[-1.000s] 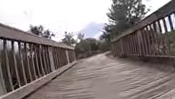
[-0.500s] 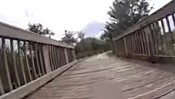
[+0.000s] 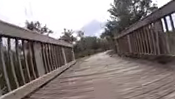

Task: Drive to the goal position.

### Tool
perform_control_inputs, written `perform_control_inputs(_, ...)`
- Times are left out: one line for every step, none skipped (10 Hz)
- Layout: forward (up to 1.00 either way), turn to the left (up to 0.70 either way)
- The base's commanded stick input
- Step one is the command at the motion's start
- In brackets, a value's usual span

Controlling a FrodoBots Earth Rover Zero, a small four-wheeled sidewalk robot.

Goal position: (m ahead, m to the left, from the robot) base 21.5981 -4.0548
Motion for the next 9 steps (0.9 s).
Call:
perform_control_inputs(0.70, 0.00)
perform_control_inputs(0.70, 0.00)
perform_control_inputs(0.70, 0.00)
perform_control_inputs(0.70, 0.00)
perform_control_inputs(0.70, 0.00)
perform_control_inputs(0.70, -0.15)
perform_control_inputs(0.70, -0.35)
perform_control_inputs(0.70, -0.35)
perform_control_inputs(0.70, -0.35)
